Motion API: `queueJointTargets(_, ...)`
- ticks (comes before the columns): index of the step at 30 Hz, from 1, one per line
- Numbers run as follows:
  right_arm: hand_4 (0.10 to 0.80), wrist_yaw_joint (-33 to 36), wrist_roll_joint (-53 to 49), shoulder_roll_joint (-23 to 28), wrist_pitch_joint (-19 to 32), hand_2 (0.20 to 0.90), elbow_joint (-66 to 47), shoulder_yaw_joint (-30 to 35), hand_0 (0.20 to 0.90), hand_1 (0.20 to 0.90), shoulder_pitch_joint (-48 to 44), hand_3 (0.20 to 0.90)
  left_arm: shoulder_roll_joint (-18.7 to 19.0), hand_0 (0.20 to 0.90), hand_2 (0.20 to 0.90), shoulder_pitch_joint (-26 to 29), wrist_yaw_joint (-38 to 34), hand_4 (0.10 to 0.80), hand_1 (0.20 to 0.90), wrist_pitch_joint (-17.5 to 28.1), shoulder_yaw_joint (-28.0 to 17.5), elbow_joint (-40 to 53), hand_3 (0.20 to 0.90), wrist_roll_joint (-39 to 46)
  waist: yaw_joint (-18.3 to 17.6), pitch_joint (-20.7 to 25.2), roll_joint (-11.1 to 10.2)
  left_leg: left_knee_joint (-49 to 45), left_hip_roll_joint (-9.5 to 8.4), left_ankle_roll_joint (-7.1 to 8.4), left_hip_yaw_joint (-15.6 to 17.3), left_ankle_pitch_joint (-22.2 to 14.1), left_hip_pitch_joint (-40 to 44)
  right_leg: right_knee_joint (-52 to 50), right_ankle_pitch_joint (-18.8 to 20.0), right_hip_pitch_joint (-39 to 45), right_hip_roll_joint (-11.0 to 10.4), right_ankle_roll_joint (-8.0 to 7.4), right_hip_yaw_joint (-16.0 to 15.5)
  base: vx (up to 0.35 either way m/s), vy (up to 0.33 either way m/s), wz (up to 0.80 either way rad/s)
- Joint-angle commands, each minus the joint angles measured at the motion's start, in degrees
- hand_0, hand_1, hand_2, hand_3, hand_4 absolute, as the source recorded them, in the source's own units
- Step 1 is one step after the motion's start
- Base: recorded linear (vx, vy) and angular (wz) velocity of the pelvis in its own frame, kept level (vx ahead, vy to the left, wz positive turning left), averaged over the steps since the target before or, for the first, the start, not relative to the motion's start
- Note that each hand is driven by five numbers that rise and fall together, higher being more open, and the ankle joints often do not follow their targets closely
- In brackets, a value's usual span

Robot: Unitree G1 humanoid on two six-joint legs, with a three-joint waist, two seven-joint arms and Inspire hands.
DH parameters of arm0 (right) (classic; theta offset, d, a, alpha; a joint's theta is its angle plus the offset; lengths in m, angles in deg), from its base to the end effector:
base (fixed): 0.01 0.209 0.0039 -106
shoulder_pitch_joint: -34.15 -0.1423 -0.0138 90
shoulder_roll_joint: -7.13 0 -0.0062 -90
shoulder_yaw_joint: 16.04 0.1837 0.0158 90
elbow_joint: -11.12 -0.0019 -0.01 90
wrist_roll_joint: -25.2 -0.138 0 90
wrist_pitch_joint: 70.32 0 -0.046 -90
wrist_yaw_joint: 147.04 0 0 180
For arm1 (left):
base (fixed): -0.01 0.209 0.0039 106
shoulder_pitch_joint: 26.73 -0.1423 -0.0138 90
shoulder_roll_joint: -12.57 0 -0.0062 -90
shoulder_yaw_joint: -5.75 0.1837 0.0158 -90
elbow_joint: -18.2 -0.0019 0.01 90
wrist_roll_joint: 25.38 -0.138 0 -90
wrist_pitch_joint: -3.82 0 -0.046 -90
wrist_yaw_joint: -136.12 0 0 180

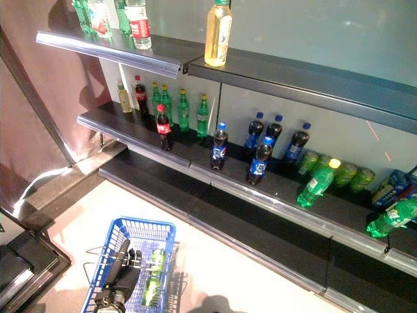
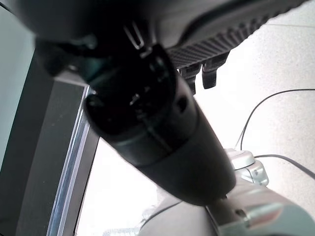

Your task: Pick up the drink and place into the basket.

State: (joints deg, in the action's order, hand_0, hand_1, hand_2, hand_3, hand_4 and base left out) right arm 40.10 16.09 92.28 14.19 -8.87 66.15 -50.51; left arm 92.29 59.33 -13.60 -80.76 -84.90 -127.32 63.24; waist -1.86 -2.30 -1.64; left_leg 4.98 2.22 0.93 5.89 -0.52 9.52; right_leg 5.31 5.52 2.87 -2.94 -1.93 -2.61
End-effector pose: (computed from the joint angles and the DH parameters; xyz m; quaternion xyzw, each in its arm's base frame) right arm 0.0336 -0.2102 -0.1241 -0.0859 0.6428 -0.1031 0.7542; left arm 0.0911 0.1901 -0.1094 -0.6192 0.1413 0.2106 0.7432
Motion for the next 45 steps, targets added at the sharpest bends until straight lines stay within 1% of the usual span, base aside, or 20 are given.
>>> queueJointTargets(1,0.800,-0.47,0.02,0.61,1.96,0.900,4.26,-0.20,0.900,0.900,-1.93,0.900,0.71,0.300,0.300,9.28,7.28,0.100,0.300,1.97,-1.42,6.56,0.200,0.77,0.82,1.78,0.74,0.02,-2.75,-1.38,-1.97,-0.02,-1.43,-0.31,-1.01,4.18,-1.14,-1.65,-0.93,0.000,0.000,0.00)
queueJointTargets(13,0.800,-0.56,-0.01,0.76,2.11,0.900,5.10,0.11,0.900,0.900,-2.19,0.900,0.79,0.300,0.300,8.53,9.13,0.100,0.300,1.89,-1.91,5.30,0.200,1.77,1.21,1.74,0.84,0.02,-2.56,-1.12,-2.50,0.21,-1.66,-0.31,-1.10,4.27,-0.89,-1.53,-1.45,0.000,0.000,0.00)
queueJointTargets(24,0.800,-0.35,0.40,0.51,1.94,0.900,4.75,-0.34,0.900,0.900,-2.12,0.900,0.42,0.300,0.300,8.61,8.34,0.100,0.300,2.68,-1.45,5.83,0.200,1.93,1.19,1.52,0.83,0.02,-2.79,-1.30,-2.95,0.18,-1.59,-0.31,-1.43,4.69,-0.83,-1.31,-1.66,0.000,0.000,0.00)
queueJointTargets(32,0.800,-0.45,1.07,0.43,1.92,0.900,4.47,-0.75,0.900,0.900,-1.70,0.900,0.70,0.300,0.300,8.36,8.17,0.100,0.300,2.61,-1.67,6.10,0.200,1.73,1.27,1.35,0.82,0.02,-2.58,-1.19,-3.16,0.20,-1.42,-0.36,-1.67,5.02,-0.72,-1.19,-2.02,0.036,-0.015,0.01)
queueJointTargets(39,0.800,-0.16,1.74,0.28,2.13,0.900,4.78,-0.86,0.900,0.900,-1.63,0.900,0.61,0.300,0.300,8.05,7.84,0.100,0.300,3.28,-1.89,6.32,0.200,1.72,1.33,0.88,0.64,0.02,-2.36,-1.27,-3.49,0.48,-0.87,-1.86,-2.71,4.91,0.04,-0.56,-1.68,0.049,-0.056,0.01)
queueJointTargets(41,0.800,-0.42,2.27,0.34,2.02,0.900,4.52,-1.17,0.900,0.900,-1.73,0.900,0.62,0.300,0.300,8.02,8.06,0.100,0.300,3.90,-2.23,6.35,0.200,2.18,1.44,0.28,0.17,-2.16,-2.22,-1.04,-3.45,0.10,-1.04,-2.90,-3.16,4.66,0.28,-0.04,-1.21,0.046,-0.125,0.00)
queueJointTargets(42,0.800,-0.90,2.25,0.47,1.65,0.900,4.02,-1.41,0.900,0.900,-1.98,0.900,0.62,0.300,0.300,8.19,8.28,0.100,0.300,4.41,-2.74,6.78,0.200,2.91,1.51,-0.56,-0.73,-7.03,-2.17,-0.82,-3.04,-1.44,-2.67,-4.03,-3.39,4.19,0.23,0.45,-1.17,0.022,-0.128,0.00)
queueJointTargets(43,0.800,-1.02,2.13,0.48,1.64,0.900,3.93,-1.48,0.900,0.900,-2.07,0.900,0.60,0.300,0.300,8.26,8.40,0.100,0.300,4.55,-2.85,6.89,0.200,3.13,1.51,-0.77,-0.99,-8.52,-2.15,-0.82,-2.87,-2.01,-3.25,-4.36,-3.47,3.98,0.19,0.57,-1.20,0.007,-0.151,0.01)
queueJointTargets(44,0.800,-1.35,1.82,0.52,1.72,0.900,3.58,-1.67,0.900,0.900,-2.17,0.900,0.51,0.300,0.300,8.52,8.51,0.100,0.300,4.87,-3.39,7.41,0.200,3.46,1.60,-1.62,-1.62,-12.58,-2.00,-0.68,-2.78,-2.23,-5.15,-5.33,-3.67,3.47,0.20,1.07,-1.43,-0.030,-0.172,0.01)
queueJointTargets(45,0.800,-1.72,1.71,0.86,1.67,0.900,2.80,-2.04,0.900,0.900,-2.46,0.900,-0.01,0.300,0.300,8.67,8.56,0.100,0.300,5.21,-4.46,8.41,0.200,3.46,2.02,-3.41,-2.69,-22.96,-1.59,-0.19,-3.41,1.07,-9.84,-6.46,-3.95,2.91,0.55,2.45,-1.45,-0.040,-0.187,0.01)
